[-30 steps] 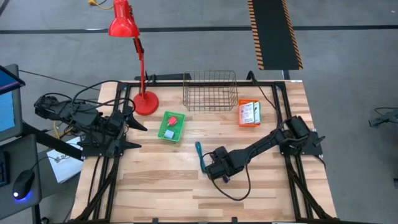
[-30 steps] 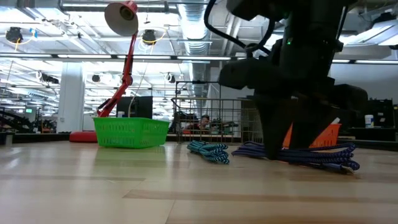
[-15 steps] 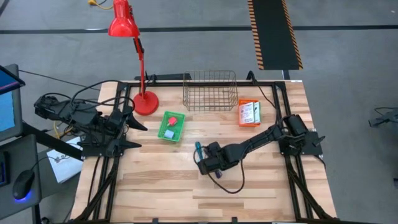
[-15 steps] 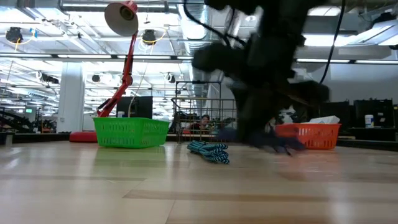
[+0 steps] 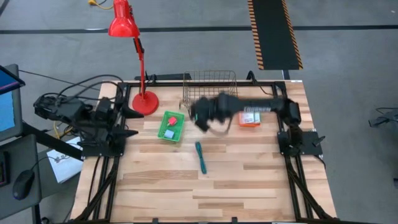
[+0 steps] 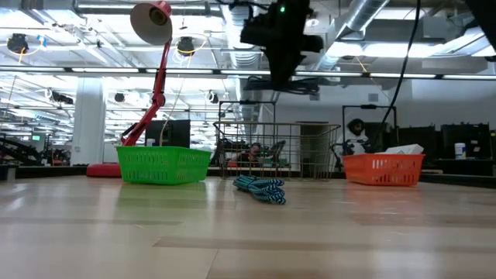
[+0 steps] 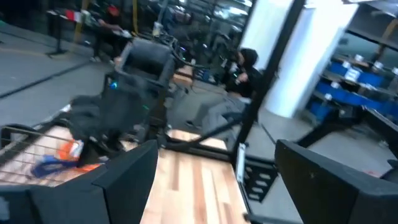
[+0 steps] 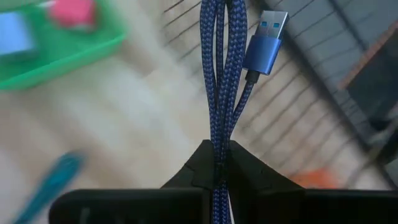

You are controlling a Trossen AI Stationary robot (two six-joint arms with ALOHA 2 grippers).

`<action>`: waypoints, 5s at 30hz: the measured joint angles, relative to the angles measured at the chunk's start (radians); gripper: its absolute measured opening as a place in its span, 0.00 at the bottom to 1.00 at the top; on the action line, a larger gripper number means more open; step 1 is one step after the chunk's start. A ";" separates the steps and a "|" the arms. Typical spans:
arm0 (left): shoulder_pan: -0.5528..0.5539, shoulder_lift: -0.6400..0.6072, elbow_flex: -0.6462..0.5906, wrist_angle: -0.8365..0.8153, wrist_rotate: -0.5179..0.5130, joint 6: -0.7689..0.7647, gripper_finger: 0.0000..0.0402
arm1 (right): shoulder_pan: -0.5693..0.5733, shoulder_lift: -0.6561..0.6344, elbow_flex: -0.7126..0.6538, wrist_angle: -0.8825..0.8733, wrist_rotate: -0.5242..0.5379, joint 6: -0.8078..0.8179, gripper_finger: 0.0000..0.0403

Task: Pick and place items into bin
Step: Put the violet charger cable into the wire basket, then put the blue charger cable into the wire basket, then return to Home Position

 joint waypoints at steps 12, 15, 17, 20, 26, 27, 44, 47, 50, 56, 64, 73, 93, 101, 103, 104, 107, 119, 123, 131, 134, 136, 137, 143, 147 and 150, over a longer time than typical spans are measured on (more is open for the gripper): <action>0.000 -0.009 0.000 0.002 -0.142 0.023 0.78 | -0.377 0.000 0.060 0.048 -0.122 -0.489 0.11; 0.000 -0.009 0.000 0.004 -0.150 0.029 0.78 | -0.417 0.000 0.060 0.100 -0.184 -0.510 0.17; 0.000 -0.009 0.000 0.004 -0.153 0.029 0.78 | -0.433 0.000 0.061 0.117 -0.216 -0.516 0.21; 0.000 -0.009 0.000 0.004 -0.153 0.029 0.78 | -0.439 0.000 0.061 0.126 -0.242 -0.536 0.28; 0.000 -0.009 -0.001 0.000 -0.153 0.029 0.78 | -0.400 -0.001 0.061 0.103 -0.374 -0.434 0.39; 0.000 -0.009 -0.001 -0.003 -0.153 0.029 0.78 | -0.386 -0.001 0.061 0.095 -0.414 -0.395 0.40; 0.000 -0.010 -0.001 -0.031 -0.008 -0.056 0.78 | 0.065 -0.002 -0.044 0.203 -0.312 0.302 0.37; 0.000 -0.010 -0.001 -0.030 0.030 -0.056 0.78 | 0.123 -0.002 -0.090 0.262 -0.304 0.403 0.37; 0.000 -0.010 -0.001 -0.030 0.058 -0.056 0.78 | 0.174 -0.002 -0.157 0.331 -0.274 0.512 0.37; 0.000 -0.010 -0.001 -0.030 0.118 -0.056 0.78 | 0.245 -0.001 -0.261 0.452 -0.237 0.677 0.37; 0.000 -0.010 -0.002 -0.032 0.138 -0.056 0.78 | 0.280 -0.001 -0.367 0.578 -0.237 0.774 0.37; 0.000 -0.010 -0.002 -0.032 0.139 -0.056 0.78 | 0.284 -0.001 -0.433 0.631 -0.235 0.775 0.36; 0.000 -0.010 -0.002 -0.025 0.140 -0.079 0.78 | 0.285 0.188 -0.425 0.676 -0.348 0.753 0.33; 0.000 -0.010 -0.002 -0.026 0.140 -0.080 0.78 | 0.282 0.177 -0.428 0.646 -0.357 0.750 0.10; 0.000 -0.010 -0.002 -0.026 0.140 -0.080 0.78 | 0.276 0.156 -0.418 0.635 -0.352 0.726 0.04; 0.000 -0.010 -0.002 -0.026 0.140 -0.080 0.78 | 0.275 0.154 -0.410 0.619 -0.348 0.720 0.04; 0.000 -0.010 -0.002 -0.026 0.140 -0.080 0.78 | 0.259 0.140 -0.363 0.551 -0.299 0.687 0.06; 0.000 -0.009 -0.002 -0.020 0.139 -0.080 0.78 | 0.054 -0.017 -0.010 0.117 -0.031 0.216 0.02; 0.000 -0.010 -0.002 -0.012 0.128 -0.079 0.78 | -0.076 -0.026 0.071 0.053 -0.030 -0.006 0.02; 0.000 -0.010 -0.002 -0.010 0.018 -0.059 0.78 | -0.319 -0.015 0.110 0.011 -0.128 -0.397 0.02; 0.000 -0.010 -0.002 -0.010 -0.033 -0.039 0.78 | -0.381 -0.018 0.094 0.047 -0.137 -0.497 0.03; 0.000 -0.010 -0.002 -0.010 -0.068 -0.036 0.78 | -0.416 -0.016 0.092 0.051 -0.162 -0.552 0.04; 0.000 -0.010 -0.002 -0.010 -0.084 -0.036 0.78 | -0.432 -0.016 0.092 0.061 -0.180 -0.578 0.06; 0.000 -0.010 -0.002 -0.010 -0.127 -0.024 0.78 | -0.489 -0.016 0.093 0.090 -0.317 -0.690 0.13; 0.000 -0.010 -0.002 -0.010 -0.127 -0.024 0.78 | -0.490 -0.016 0.093 0.091 -0.351 -0.720 0.16; 0.000 -0.010 -0.002 -0.010 -0.127 -0.025 0.78 | -0.485 -0.016 0.093 0.092 -0.355 -0.727 0.20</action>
